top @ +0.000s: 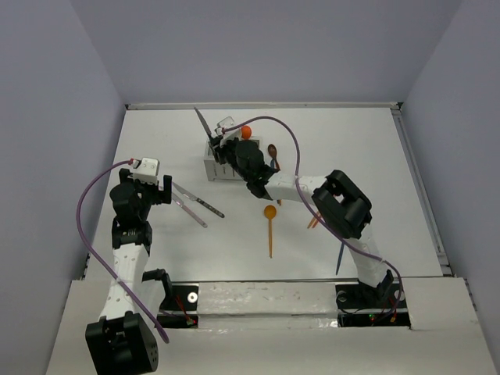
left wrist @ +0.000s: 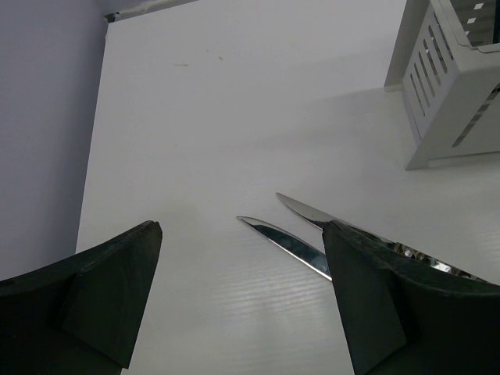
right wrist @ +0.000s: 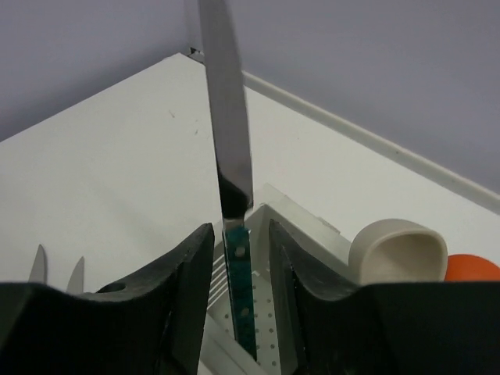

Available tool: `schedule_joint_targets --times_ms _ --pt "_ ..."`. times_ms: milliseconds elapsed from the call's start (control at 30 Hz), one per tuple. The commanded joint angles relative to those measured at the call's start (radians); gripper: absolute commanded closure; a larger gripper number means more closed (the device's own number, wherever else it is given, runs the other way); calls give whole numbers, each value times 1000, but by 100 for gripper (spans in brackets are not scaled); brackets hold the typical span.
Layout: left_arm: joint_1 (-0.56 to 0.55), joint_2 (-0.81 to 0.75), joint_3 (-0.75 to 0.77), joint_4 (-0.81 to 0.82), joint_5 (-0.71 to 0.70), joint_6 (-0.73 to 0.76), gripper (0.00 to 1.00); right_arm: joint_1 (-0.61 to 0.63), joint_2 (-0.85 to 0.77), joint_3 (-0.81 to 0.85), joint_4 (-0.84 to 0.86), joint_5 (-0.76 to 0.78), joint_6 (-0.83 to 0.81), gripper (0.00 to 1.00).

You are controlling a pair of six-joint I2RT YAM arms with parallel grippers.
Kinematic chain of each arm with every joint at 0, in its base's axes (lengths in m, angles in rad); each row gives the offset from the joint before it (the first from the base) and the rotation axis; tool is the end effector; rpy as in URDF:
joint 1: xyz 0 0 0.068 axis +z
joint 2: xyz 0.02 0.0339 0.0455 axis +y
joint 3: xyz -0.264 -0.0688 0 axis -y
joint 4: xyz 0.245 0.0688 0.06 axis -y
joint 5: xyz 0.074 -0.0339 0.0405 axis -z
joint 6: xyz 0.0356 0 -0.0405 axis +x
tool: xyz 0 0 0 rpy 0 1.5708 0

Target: Sort the eating utensils into containers

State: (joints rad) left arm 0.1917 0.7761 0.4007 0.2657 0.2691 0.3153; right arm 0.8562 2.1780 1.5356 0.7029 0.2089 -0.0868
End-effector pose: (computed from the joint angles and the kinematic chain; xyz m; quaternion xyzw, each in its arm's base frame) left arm 0.1875 0.0268 0.2526 0.1349 0.7311 0.0691 0.6652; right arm 0.3407 0.3814 0.2381 -0.2420 0.6418 0.2055 0.6981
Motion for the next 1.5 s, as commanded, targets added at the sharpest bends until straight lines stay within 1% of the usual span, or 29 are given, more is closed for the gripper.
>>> schedule_joint_targets --times_ms 0,33,67,100,167,233,267,333,367,400,433,467,533,567,600,633,700,733,767,800,833,967,1100,1167,1300,1467 --pt "5 -3 -3 63 1 -2 3 -3 -105 -32 26 -17 -24 55" --pt "5 -8 -5 63 -1 -2 3 -3 -142 -46 14 -16 -31 50" --pt "5 -11 -6 64 -1 -1 3 -3 -162 -55 14 -14 -34 50" --pt "6 -14 -11 67 -4 -1 2 7 -202 -64 0 -14 -45 47" --pt "5 -15 -13 70 -10 -2 3 17 -245 -80 -31 -8 -59 44" --pt "5 -14 -14 75 -22 -2 3 47 -294 -78 -155 -8 -70 43" --pt "6 -14 -17 78 -45 -4 3 59 -302 -42 -307 -5 -64 43" --pt "6 -14 -23 98 -83 -8 3 96 -296 9 -480 -31 0 43" --pt "5 -11 -26 104 -103 -8 3 96 -285 42 -569 -55 31 43" --pt "6 -9 -26 113 -137 -15 3 109 -252 107 -744 -84 63 42" --pt "6 -3 -26 116 -154 -16 2 109 -232 135 -823 -153 128 42" --pt "6 -1 -25 119 -172 -22 2 109 -210 159 -932 -187 146 41" --pt "6 2 -23 136 -240 -36 2 109 -138 223 -1011 -244 153 40" --pt "8 2 -22 142 -258 -42 1 118 -112 247 -1069 -243 147 39" --pt "8 2 -25 153 -334 -48 1 118 -59 270 -1095 -243 141 38" --pt "8 -4 -25 158 -358 -50 1 118 -29 297 -1124 -244 127 38" --pt "9 -9 -28 167 -418 -54 1 118 26 397 -1198 -258 108 37" --pt "11 -12 -33 181 -435 -59 1 128 73 426 -1212 -246 101 37" --pt "14 -29 -39 194 -461 -65 1 138 110 487 -1215 -179 64 37" --pt "14 -37 -42 199 -464 -65 1 138 111 488 -1215 -178 64 37" --pt "15 -47 -45 199 -456 -65 1 138 150 509 -1217 -168 53 37" --pt "15 -93 -65 202 -395 -55 1 138 232 618 -1246 -180 25 37" --pt "14 -97 -68 204 -380 -53 1 138 288 643 -1267 -193 7 37" --pt "15 -92 -68 204 -381 -51 1 138 327 662 -1304 -189 1 39" --pt "15 -98 -69 204 -374 -48 1 147 338 695 -1329 -175 -7 42" --pt "14 -93 -69 204 -361 -47 1 167 353 738 -1326 -190 -27 42"
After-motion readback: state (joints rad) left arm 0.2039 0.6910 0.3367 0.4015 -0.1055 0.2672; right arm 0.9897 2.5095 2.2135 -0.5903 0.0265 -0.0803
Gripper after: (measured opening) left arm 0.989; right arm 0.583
